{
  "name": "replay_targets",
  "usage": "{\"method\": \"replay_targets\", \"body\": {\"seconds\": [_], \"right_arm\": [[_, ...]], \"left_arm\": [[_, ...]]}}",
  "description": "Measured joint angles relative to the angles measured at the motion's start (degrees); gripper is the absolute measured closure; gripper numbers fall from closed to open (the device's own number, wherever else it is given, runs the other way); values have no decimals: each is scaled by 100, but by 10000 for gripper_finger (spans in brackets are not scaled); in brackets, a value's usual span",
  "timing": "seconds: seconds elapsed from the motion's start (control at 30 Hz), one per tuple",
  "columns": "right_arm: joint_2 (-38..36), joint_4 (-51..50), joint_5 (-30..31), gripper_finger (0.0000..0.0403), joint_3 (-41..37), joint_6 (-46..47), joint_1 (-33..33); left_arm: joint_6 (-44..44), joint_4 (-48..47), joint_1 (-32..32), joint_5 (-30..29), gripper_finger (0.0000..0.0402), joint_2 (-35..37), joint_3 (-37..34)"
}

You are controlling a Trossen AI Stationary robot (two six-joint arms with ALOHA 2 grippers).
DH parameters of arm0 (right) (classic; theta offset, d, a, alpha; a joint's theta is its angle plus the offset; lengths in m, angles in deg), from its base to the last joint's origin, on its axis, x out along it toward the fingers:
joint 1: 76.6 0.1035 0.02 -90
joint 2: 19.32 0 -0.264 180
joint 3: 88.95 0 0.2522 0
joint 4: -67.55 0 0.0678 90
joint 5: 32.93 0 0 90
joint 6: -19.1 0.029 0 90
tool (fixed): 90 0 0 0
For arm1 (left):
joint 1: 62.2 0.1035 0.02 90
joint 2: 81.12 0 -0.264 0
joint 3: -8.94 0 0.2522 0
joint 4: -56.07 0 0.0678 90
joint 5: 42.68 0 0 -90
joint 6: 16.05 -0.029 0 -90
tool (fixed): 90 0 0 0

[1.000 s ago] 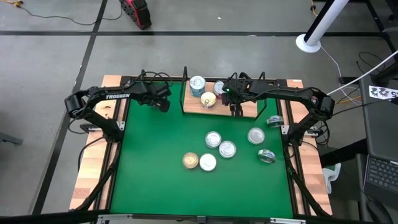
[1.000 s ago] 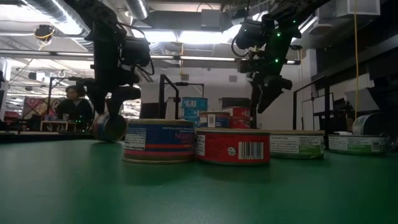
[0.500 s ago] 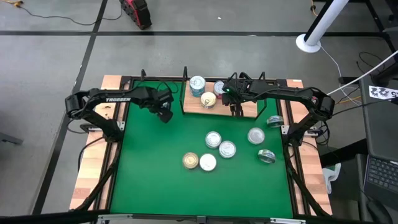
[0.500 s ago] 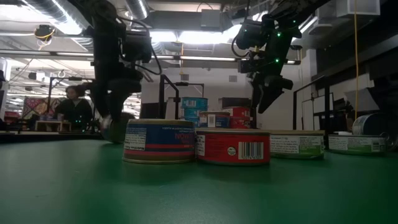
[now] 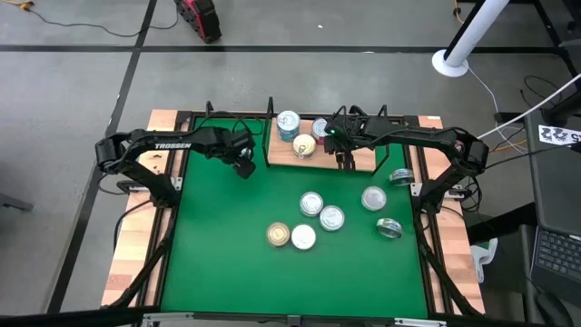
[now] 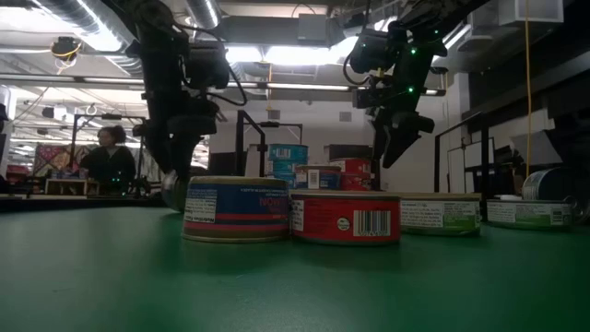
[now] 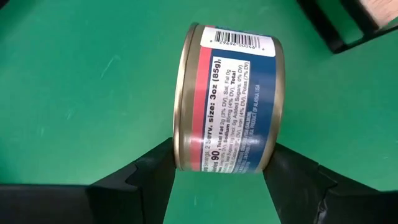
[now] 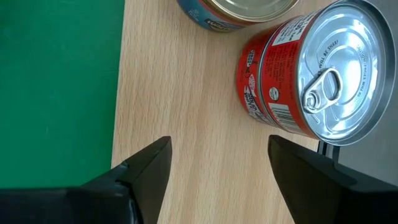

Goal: Stack canned seafood by type on shelf
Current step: Stack the blue pink tuna can on top of the blue pink tuna can on the shelf

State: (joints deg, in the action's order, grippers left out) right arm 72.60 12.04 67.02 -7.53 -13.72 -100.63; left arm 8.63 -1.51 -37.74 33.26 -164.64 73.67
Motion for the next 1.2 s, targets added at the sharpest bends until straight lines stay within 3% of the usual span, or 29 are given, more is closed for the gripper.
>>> {"method": "replay_targets", "body": {"seconds": [0.4, 0.73, 1.2], "right_arm": [[0, 2, 0, 136, 0, 0, 0], [-2, 2, -2, 136, 0, 0, 0], [-2, 2, -9, 136, 0, 0, 0]], "left_arm": [[-240, 28, 4, -244, 178, 0, 0], [-1084, 856, 132, -299, 178, 0, 0], [-1097, 1128, 343, -186, 178, 0, -139]]}}
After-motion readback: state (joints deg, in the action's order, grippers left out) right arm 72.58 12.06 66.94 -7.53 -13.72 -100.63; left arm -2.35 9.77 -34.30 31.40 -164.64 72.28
